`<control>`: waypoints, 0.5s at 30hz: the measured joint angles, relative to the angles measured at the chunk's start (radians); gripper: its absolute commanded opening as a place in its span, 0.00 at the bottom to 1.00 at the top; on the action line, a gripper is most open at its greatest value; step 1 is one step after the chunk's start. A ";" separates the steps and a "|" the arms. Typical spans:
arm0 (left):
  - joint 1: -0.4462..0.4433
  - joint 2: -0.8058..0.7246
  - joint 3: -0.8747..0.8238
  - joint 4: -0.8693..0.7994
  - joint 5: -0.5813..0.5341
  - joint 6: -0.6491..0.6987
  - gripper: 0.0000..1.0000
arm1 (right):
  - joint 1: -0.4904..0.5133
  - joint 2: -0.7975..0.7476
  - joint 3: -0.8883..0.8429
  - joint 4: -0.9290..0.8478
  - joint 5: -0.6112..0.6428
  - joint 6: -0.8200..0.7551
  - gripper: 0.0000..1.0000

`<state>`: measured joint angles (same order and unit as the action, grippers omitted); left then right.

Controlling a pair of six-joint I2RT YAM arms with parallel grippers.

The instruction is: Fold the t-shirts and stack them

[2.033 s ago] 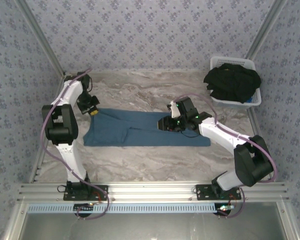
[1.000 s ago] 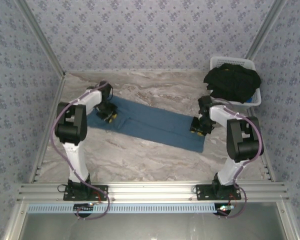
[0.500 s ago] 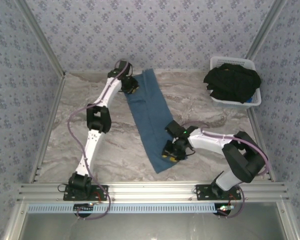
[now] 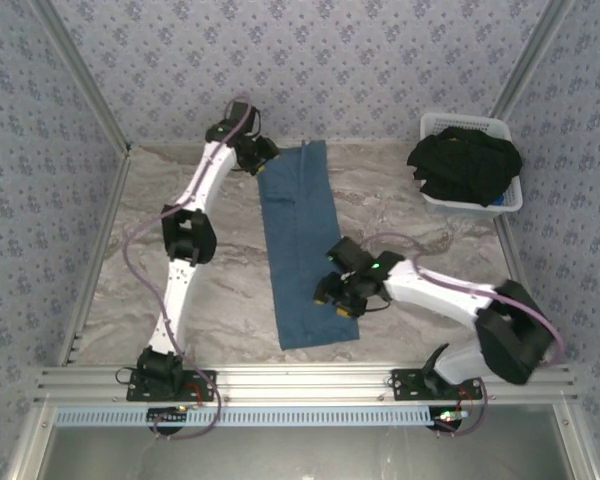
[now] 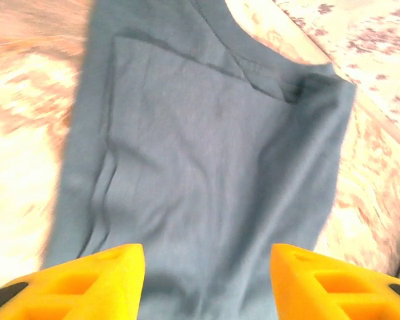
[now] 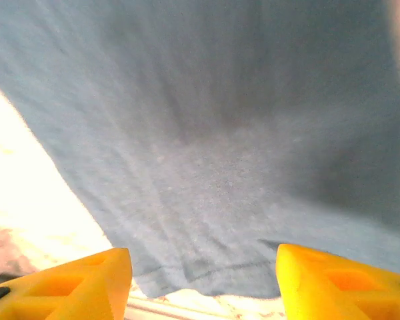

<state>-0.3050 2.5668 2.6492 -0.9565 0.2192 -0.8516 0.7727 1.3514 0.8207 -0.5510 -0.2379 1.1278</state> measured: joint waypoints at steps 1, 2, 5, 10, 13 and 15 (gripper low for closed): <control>-0.002 -0.111 -0.127 0.000 0.002 0.010 0.52 | -0.043 -0.054 -0.006 -0.023 0.004 -0.043 0.61; -0.006 -0.211 -0.246 0.005 0.008 0.016 0.52 | -0.080 -0.094 -0.016 -0.037 0.004 -0.077 0.60; -0.036 -0.579 -0.745 0.072 0.076 0.016 0.49 | -0.231 -0.211 -0.089 -0.083 -0.016 -0.193 0.59; -0.150 -0.929 -1.456 0.138 0.252 -0.013 0.51 | -0.343 -0.218 -0.179 -0.140 -0.100 -0.330 0.58; -0.257 -0.977 -1.742 0.206 0.321 -0.085 0.54 | -0.333 -0.172 -0.187 -0.133 -0.153 -0.374 0.58; -0.339 -1.008 -1.852 0.253 0.360 -0.148 0.54 | -0.333 -0.135 -0.187 -0.131 -0.185 -0.401 0.58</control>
<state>-0.6437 1.5585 0.7975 -0.7033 0.5789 -0.9993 0.4393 1.2167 0.6334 -0.6823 -0.4232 0.7265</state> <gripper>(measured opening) 0.538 0.577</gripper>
